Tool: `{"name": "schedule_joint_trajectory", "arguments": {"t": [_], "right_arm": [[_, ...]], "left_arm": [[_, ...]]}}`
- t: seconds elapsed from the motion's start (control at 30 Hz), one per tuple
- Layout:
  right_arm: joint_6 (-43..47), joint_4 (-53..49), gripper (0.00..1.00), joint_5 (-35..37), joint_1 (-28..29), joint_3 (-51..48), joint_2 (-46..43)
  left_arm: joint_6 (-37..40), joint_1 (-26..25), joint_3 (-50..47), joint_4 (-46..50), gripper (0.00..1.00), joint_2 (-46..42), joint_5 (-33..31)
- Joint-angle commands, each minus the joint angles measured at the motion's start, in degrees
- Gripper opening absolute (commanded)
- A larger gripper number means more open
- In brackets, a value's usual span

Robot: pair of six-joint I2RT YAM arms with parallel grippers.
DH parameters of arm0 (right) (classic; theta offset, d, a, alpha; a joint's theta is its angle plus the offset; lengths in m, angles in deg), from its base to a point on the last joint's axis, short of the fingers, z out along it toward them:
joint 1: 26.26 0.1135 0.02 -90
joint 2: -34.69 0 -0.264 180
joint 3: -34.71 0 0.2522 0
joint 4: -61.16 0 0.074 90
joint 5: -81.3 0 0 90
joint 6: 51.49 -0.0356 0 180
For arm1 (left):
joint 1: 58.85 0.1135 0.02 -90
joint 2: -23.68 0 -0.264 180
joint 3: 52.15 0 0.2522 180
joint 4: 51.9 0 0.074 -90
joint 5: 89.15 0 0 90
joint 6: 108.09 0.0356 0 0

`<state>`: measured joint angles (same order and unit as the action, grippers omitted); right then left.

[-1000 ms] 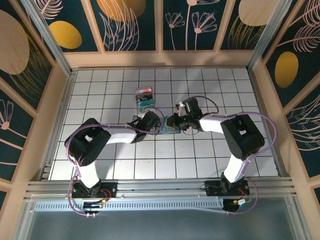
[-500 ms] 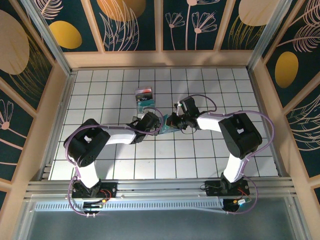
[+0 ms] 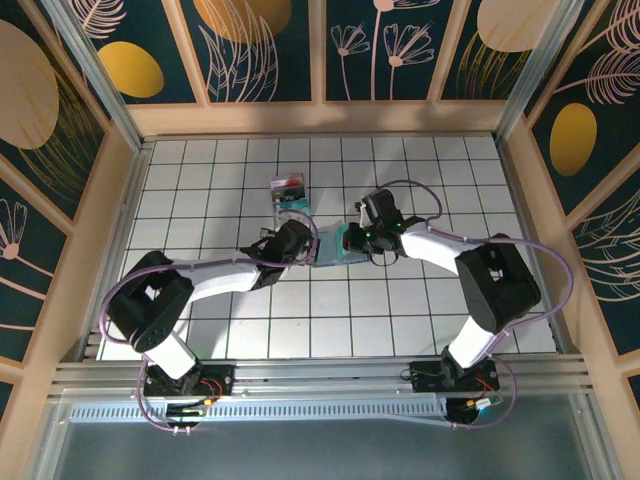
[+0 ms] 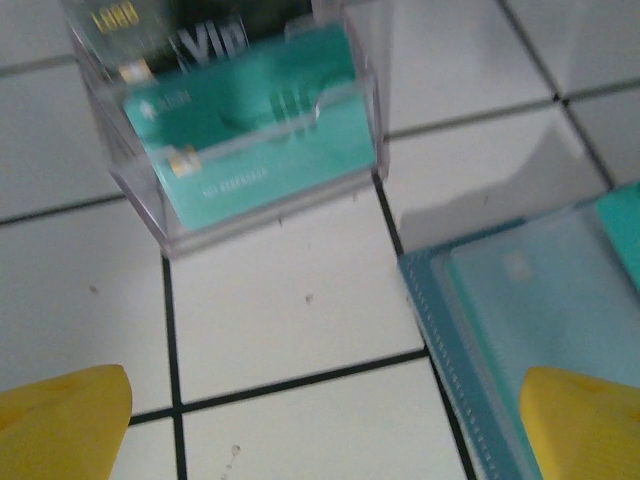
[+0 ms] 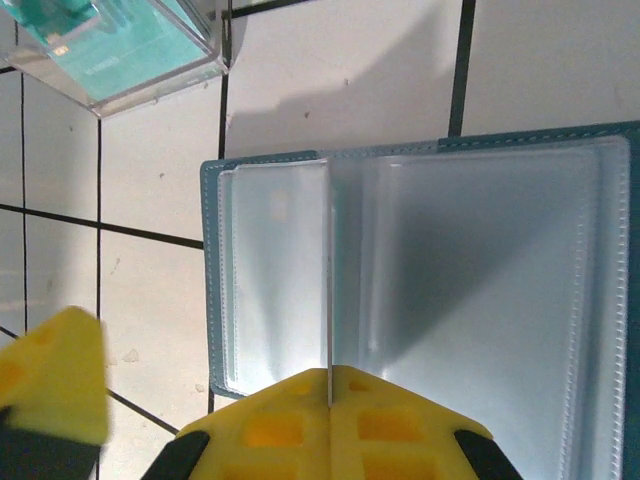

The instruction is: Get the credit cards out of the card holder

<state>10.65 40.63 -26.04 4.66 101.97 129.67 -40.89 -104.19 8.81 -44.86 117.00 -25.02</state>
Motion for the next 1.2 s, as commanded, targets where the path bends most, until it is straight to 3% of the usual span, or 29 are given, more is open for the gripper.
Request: {"name": "schedule_joint_trajectory", "arguments": {"t": [0.0,0.17,0.27,0.57,0.83,0.9,1.17], "right_arm": [[3.3,-2.8,0.00,2.9,0.1,0.9,-2.7],[6.4,-5.4,0.00,4.1,1.2,2.6,-4.6],[9.8,-4.8,0.00,4.1,1.4,2.2,-7.5],[25.5,2.9,0.00,-7.2,3.0,-1.8,-16.8],[34.6,1.1,0.00,-13.6,3.2,-1.0,-20.3],[35.8,-0.4,0.00,-14.9,3.2,-0.4,-20.7],[38.0,-3.1,0.00,-20.0,3.4,0.0,-23.5]], "left_arm": [[0.1,-0.3,2.0,0.8,0.99,-3.4,-2.5],[2.8,-0.1,3.8,1.0,0.99,-5.9,-3.3],[5.1,1.0,4.6,0.4,0.99,-7.8,-0.5],[19.9,8.4,4.5,-3.4,0.99,-15.1,29.3],[34.2,13.9,2.8,-2.4,0.95,-20.3,52.6],[37.8,14.5,3.6,-0.2,0.87,-20.2,55.4],[48.2,16.8,12.4,12.5,0.76,-14.2,62.5]]}}
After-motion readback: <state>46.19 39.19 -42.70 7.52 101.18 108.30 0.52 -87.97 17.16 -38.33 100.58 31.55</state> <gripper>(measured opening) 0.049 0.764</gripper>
